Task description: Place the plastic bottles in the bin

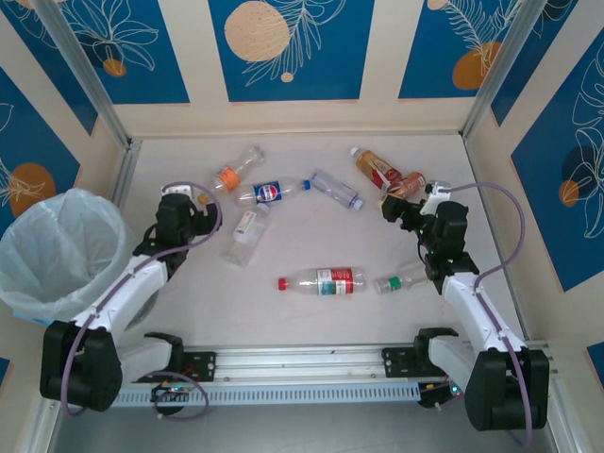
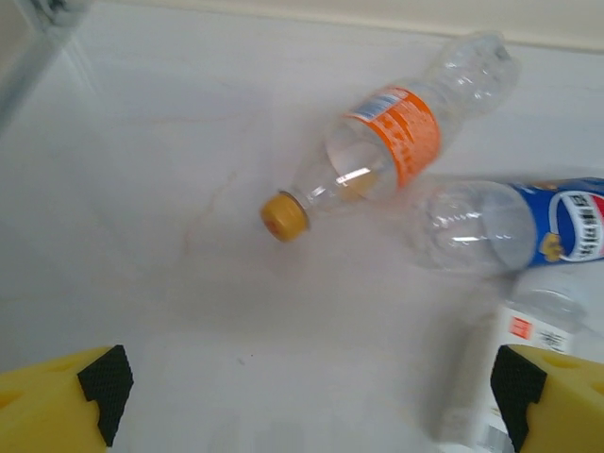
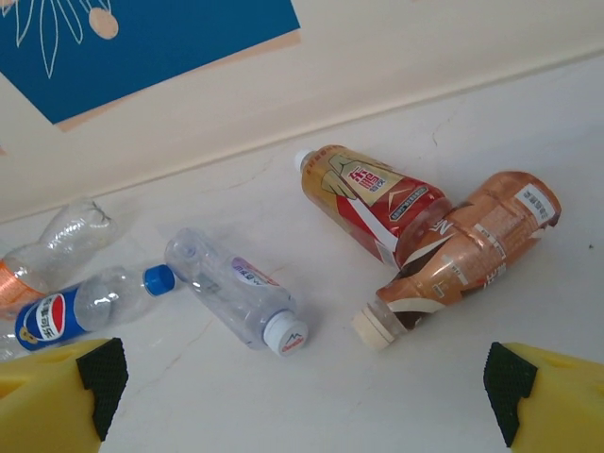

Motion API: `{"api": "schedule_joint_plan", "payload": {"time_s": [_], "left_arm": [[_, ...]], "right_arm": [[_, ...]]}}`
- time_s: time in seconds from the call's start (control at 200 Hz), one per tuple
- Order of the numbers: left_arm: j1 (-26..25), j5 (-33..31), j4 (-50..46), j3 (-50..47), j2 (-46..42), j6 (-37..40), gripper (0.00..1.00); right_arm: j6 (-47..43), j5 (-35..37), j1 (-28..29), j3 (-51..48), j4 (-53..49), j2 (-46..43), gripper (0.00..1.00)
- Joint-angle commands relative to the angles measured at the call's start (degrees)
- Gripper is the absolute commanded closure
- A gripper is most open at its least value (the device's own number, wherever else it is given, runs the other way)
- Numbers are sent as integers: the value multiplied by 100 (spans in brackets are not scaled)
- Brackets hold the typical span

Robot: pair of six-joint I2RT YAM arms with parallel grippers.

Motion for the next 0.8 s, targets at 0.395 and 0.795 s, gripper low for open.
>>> {"api": "schedule_joint_plan", "payload": {"time_s": [0.395,0.795], "left_arm": [[-1225,1251,-2721,1331,1205,-427,1],[-1969,-18,-3431,2479,2957,35,1]], "right_arm": [[542,-487,195,-658,477,-508,1],[548,33,359,-630,260,-545,1]]}}
